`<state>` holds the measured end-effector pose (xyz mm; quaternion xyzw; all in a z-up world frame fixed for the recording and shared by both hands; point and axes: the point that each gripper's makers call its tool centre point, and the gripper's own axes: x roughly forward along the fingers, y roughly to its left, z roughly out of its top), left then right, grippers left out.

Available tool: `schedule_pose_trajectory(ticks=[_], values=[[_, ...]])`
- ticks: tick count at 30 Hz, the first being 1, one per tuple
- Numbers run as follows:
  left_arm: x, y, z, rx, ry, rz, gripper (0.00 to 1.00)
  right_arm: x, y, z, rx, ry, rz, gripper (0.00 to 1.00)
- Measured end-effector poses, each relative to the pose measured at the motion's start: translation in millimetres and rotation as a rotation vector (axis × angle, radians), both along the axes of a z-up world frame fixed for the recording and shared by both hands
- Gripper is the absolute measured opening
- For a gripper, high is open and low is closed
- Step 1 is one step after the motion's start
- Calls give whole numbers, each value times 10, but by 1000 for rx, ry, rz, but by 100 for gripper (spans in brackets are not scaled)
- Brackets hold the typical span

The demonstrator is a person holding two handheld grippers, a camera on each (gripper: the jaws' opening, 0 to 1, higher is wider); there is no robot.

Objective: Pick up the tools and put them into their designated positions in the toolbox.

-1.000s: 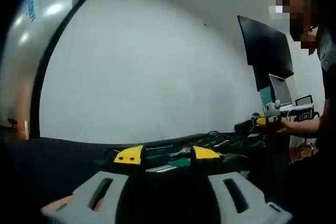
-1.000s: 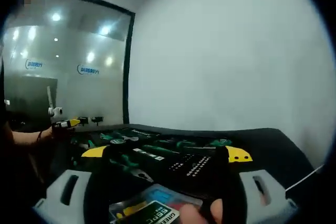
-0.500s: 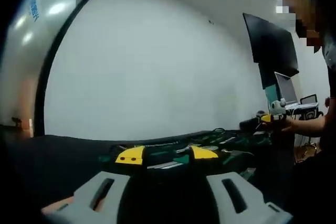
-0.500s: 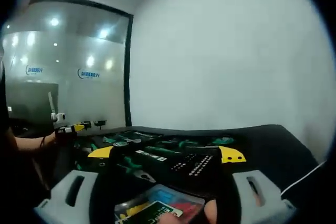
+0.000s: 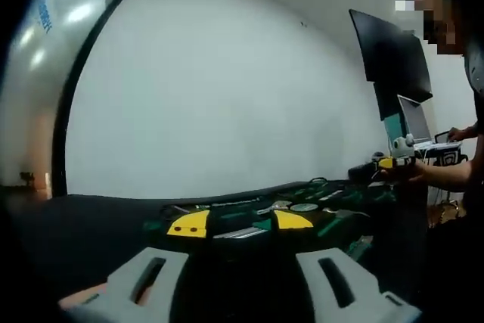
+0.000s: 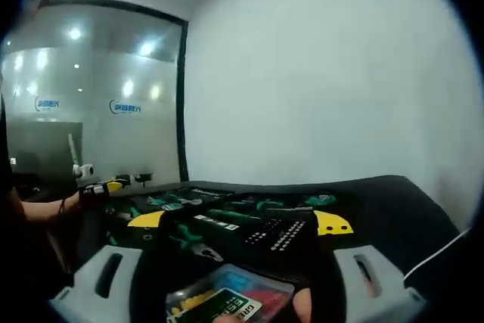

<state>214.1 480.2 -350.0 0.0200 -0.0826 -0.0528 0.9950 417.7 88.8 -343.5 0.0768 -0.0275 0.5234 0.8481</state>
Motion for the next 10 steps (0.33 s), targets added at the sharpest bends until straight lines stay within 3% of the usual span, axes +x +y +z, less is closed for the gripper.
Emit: schedule_pose_trajectory(ticks=[10], values=[[10, 7, -20, 10, 8, 12, 32, -5, 11, -14, -3, 12, 7, 71]])
